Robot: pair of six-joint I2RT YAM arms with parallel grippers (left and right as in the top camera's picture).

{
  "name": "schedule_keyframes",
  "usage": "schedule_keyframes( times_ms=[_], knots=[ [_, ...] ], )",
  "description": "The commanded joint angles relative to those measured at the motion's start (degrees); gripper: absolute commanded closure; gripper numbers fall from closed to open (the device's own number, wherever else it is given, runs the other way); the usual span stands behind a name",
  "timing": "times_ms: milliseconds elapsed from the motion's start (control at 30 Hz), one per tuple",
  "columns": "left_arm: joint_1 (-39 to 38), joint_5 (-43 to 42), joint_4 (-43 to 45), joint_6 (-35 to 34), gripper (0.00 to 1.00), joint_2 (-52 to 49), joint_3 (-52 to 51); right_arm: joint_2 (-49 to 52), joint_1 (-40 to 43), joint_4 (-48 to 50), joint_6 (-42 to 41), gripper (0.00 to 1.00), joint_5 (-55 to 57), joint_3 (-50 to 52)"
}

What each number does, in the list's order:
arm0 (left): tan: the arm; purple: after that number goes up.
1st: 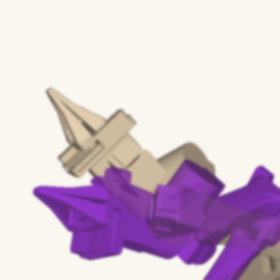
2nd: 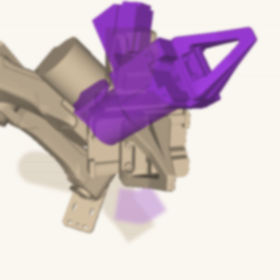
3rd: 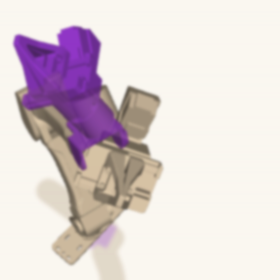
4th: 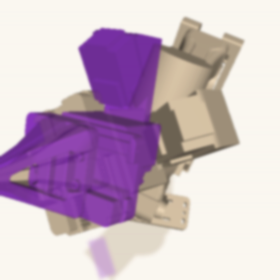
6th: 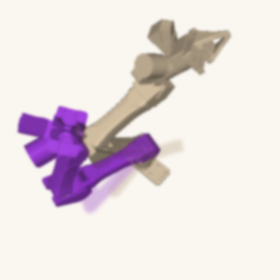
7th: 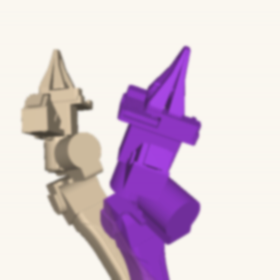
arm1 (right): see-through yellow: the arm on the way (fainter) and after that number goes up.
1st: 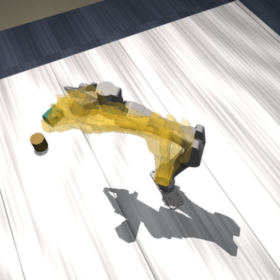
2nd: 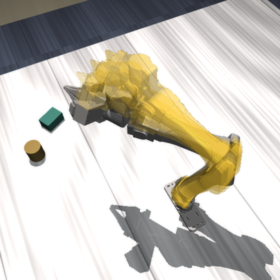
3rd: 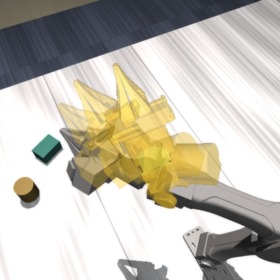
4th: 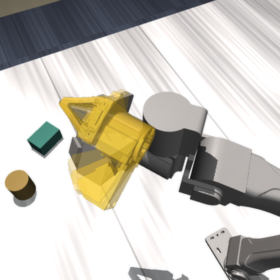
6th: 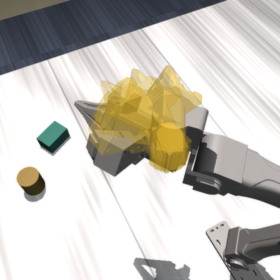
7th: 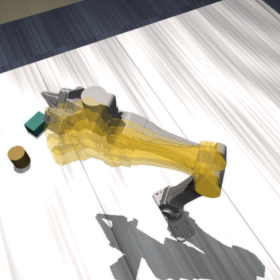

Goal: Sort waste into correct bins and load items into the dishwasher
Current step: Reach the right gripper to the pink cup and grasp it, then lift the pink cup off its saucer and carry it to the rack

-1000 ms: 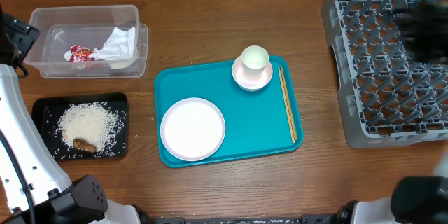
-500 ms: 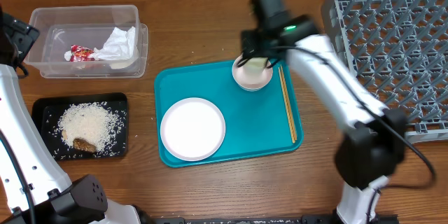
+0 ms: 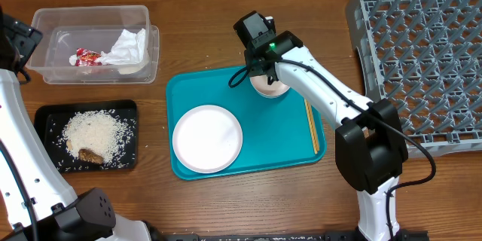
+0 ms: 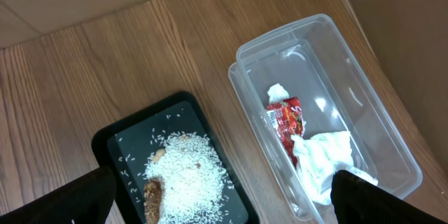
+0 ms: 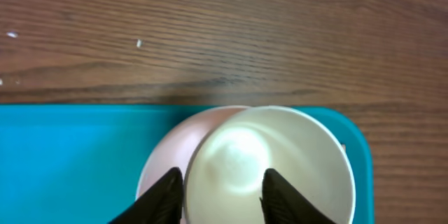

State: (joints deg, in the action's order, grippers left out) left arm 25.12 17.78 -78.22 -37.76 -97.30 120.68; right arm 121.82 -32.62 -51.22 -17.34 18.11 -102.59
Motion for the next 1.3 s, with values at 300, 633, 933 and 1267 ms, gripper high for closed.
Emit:
schedule_keyframes(
  times_ms=[300,633,933,1267],
  knots=[
    [0.0,0.6,0.0,-1.0,0.00,-0.2,0.2,2.6,0.0,-0.9,-2.8,0.63,-3.2,-0.2],
    [0.0,0.6,0.0,-1.0,0.00,-0.2,0.2,2.4,0.1,-6.2,-2.8,0.96,-3.2,-5.5],
    [0.0,0.6,0.0,-1.0,0.00,-0.2,0.2,2.2,3.2,-20.3,-2.8,0.96,1.7,-29.6],
    [0.0,0.6,0.0,-1.0,0.00,-0.2,0.2,2.2,31.5,-33.0,-0.1,0.96,-10.8,-55.8]
  ],
)
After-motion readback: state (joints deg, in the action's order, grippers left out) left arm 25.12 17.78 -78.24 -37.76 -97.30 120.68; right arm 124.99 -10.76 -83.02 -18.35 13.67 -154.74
